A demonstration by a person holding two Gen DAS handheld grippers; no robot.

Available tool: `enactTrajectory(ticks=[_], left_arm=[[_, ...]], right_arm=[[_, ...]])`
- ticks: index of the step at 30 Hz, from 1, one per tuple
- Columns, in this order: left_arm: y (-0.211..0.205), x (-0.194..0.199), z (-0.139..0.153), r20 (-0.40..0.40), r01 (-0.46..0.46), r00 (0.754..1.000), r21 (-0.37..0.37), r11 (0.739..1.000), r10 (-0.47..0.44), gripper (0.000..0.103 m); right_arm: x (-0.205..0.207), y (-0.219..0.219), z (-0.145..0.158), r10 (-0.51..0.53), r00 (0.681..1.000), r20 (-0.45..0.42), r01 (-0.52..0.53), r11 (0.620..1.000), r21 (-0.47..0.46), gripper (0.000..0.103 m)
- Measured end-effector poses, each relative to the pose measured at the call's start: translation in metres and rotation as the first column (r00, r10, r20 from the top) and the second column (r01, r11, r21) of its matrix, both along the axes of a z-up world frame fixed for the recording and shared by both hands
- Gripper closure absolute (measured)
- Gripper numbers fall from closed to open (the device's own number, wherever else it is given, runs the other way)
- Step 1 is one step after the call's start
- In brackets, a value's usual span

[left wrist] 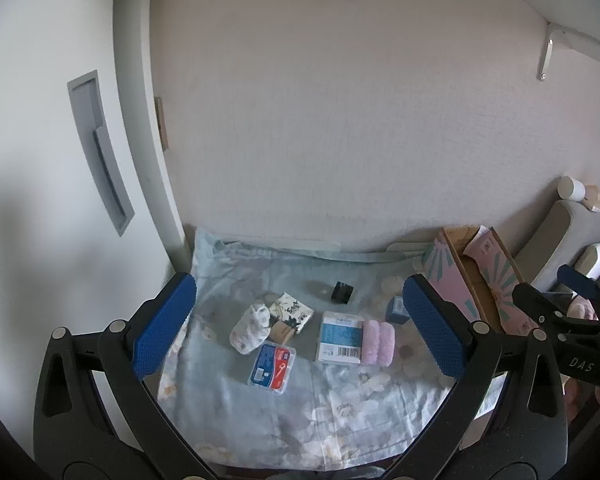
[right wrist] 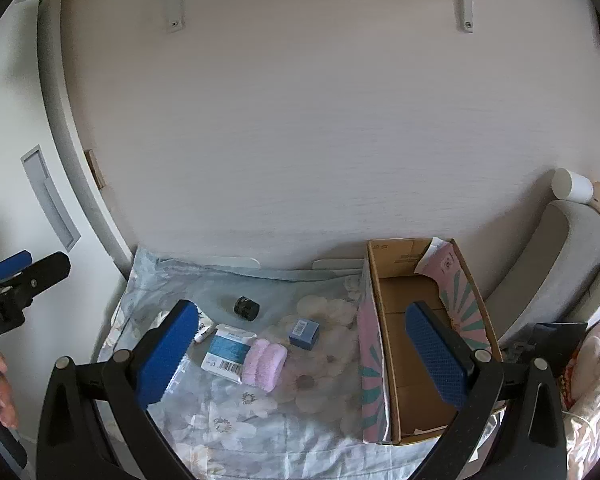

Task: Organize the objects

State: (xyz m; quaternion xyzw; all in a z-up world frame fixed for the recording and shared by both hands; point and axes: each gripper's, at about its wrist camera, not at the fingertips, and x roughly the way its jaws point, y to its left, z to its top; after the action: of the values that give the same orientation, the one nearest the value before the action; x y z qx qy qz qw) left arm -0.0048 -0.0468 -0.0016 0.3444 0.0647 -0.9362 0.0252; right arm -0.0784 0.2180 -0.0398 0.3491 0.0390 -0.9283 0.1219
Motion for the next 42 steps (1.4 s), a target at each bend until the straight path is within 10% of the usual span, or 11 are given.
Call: enactTrajectory(ticks=[24,42], left_arm=[[-0.079,-0.028,-0.069,0.19,-0.065,0.98,0.055,0.996,0.053,0.0],[-0.081,-0.078,-0.165,0.376,0.03,0.925,0.081,0.996,-0.058,0.003]], right_arm=[[-0.039,-0.048,-0.055,0.25,0.959,0.131,-0.261,0.962,0.073,0.0],[-0.09,-0.104,-0.146,0.545,0.766,0.341,-0.614,0.778,0.135,0.0]])
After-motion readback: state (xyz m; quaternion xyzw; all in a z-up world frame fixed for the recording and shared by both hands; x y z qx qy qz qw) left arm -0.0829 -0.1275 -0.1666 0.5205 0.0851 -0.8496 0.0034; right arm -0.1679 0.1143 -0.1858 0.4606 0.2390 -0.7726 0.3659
